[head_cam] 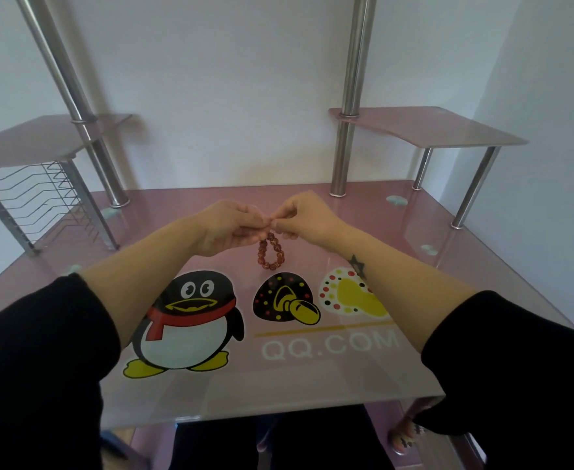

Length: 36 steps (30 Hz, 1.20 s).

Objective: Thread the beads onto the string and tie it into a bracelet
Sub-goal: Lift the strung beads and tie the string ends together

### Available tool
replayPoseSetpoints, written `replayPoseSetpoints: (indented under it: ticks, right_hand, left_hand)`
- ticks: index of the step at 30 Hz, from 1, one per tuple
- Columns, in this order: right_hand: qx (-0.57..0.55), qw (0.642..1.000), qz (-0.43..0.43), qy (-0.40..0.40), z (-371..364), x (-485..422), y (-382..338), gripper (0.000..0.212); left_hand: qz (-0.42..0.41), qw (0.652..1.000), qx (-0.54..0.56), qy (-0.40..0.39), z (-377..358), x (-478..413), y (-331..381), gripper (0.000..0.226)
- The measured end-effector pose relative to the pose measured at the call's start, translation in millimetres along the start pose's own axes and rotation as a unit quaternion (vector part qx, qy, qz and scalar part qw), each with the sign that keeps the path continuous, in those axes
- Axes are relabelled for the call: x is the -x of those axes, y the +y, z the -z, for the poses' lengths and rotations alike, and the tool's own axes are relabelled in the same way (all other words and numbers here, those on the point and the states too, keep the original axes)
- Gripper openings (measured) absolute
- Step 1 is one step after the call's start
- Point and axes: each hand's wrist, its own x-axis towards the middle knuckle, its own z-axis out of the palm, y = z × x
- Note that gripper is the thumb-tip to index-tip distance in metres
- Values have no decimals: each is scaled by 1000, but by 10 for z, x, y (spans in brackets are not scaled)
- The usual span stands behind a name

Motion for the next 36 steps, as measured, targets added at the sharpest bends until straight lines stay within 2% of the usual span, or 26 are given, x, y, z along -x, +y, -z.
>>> replayPoseSetpoints:
  ticks: [4,8,15,18,23,31,36]
  right_hand:
    - [43,999,2,33,-31,-16,23,16]
    - [15,998,2,60,-26,-4,36,14]
    - [-31,1000,6,2,21,43,32,10]
    - [-28,1000,3,-5,12,47,53,10]
    - [-41,999,-17,23,7,34,113,14]
    - [-134,989,-49,29,-21,-3,115,3]
    - [-180,979,-100,7,-5,-27,128,8]
  left_hand:
    - [8,1000,-12,-1,4,-3,0,9]
    - [12,1000,10,13,2,-6,8,9]
    - [29,998,56,3,17,4,34,17]
    - [22,999,28,22,1,4,22,22]
    - [-47,992,-103,47,-25,5,-9,27]
    - [-158,970,-170,77,-90,10,-30,26]
    - [-204,954,-187,114,-142,-1,-43,30]
